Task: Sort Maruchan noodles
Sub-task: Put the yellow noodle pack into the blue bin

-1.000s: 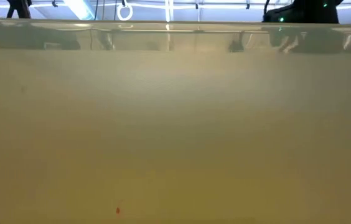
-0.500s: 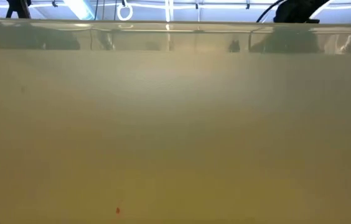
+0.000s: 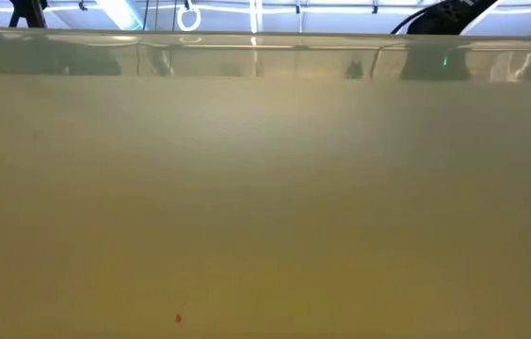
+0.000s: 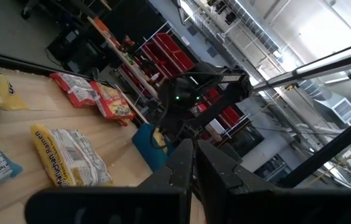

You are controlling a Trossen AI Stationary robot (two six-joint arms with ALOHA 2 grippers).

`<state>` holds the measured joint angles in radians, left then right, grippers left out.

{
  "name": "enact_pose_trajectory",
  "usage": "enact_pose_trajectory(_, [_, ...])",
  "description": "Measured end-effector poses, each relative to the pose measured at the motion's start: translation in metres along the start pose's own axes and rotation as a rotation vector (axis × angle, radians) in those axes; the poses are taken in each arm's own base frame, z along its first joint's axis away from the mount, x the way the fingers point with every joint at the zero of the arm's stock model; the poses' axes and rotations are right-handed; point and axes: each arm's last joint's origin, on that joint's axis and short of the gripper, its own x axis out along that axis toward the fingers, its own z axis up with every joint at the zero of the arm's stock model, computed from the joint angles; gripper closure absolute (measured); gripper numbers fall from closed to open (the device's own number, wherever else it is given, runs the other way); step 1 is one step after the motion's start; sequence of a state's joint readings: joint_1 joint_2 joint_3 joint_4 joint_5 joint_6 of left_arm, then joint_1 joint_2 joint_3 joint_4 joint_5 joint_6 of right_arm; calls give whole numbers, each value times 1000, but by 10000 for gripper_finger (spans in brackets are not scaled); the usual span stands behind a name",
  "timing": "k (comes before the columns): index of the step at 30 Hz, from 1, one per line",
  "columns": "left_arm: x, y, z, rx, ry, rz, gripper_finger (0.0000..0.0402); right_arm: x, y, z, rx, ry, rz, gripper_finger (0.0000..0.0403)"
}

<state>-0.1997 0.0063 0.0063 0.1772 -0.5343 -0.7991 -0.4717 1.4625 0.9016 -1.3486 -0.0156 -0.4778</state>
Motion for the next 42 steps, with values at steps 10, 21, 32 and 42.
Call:
enact_pose_trajectory(10, [0, 0, 0, 12, -4, 3, 377, -23, 36, -43, 562, 33, -99, 398])
enact_pose_trajectory(21, [0, 0, 3, 25, -68, 34, 377, -22, 36, -34, 737, 0, -311, 400])
enact_pose_trajectory(32, [0, -34, 31, 90, -28, -97, 388, -25, 39, -8, 571, 99, -473, 400])
enact_pose_trajectory(42, [16, -50, 34, 161, 56, -20, 393, -27, 29, 12, 435, 184, -449, 400])
